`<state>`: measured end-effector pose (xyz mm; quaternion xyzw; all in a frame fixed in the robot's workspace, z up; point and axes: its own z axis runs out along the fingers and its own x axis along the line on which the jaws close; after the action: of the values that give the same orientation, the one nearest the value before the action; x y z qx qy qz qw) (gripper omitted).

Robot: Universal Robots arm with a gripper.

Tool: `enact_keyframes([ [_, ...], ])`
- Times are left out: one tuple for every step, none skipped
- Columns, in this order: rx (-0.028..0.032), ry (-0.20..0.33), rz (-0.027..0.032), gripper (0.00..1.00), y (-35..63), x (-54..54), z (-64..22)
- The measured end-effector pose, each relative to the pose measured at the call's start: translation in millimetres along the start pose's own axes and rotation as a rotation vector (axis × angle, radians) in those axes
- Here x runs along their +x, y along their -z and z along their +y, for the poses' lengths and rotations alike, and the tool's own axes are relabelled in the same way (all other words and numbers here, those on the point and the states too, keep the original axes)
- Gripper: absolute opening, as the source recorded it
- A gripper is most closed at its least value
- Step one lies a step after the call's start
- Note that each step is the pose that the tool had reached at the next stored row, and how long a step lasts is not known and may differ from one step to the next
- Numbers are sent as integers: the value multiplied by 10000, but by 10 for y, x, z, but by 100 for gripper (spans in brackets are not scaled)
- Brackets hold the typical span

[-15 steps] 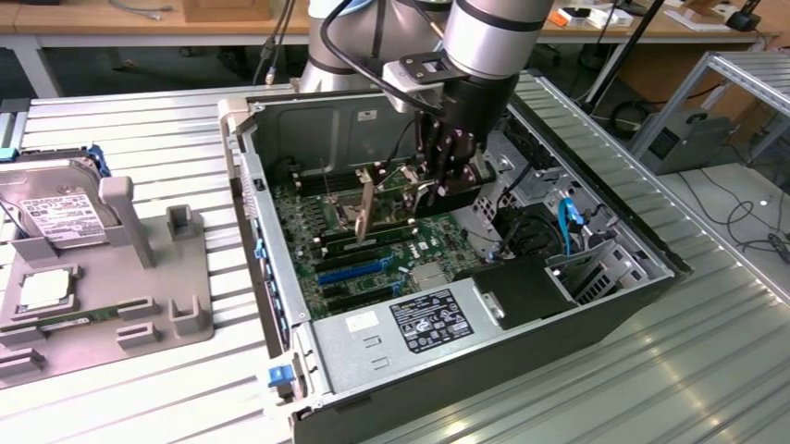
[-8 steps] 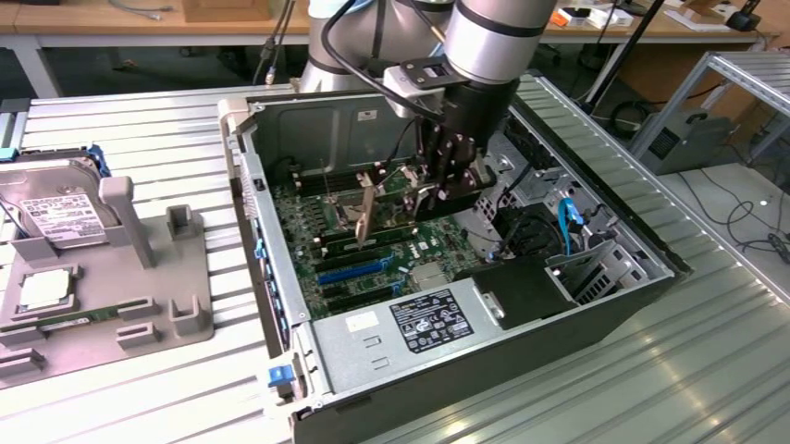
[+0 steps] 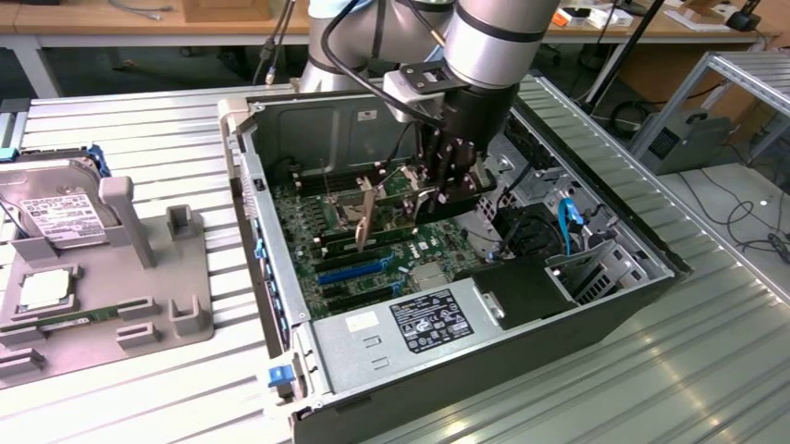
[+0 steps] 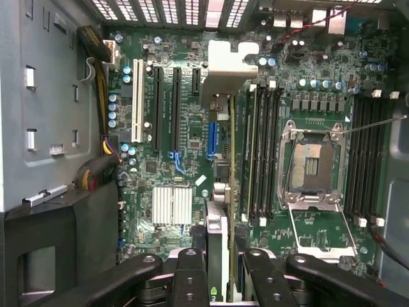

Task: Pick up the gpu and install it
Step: 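Insert the gpu into the slot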

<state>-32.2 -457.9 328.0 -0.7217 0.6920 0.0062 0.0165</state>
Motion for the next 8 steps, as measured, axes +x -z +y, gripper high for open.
enact_keyframes([
  [0,-1,-1,27,-2,0,14],
  [0,-1,-1,27,-4,0,28],
  [0,-2,-2,27,-10,-1,53],
  [-1,-3,-1,27,-13,-1,62],
  [0,-3,-2,27,-16,-2,69],
  [0,-4,-2,27,-20,-2,77],
  [0,-4,-2,27,-23,-2,84],
  [0,-4,-2,27,-26,-2,90],
])
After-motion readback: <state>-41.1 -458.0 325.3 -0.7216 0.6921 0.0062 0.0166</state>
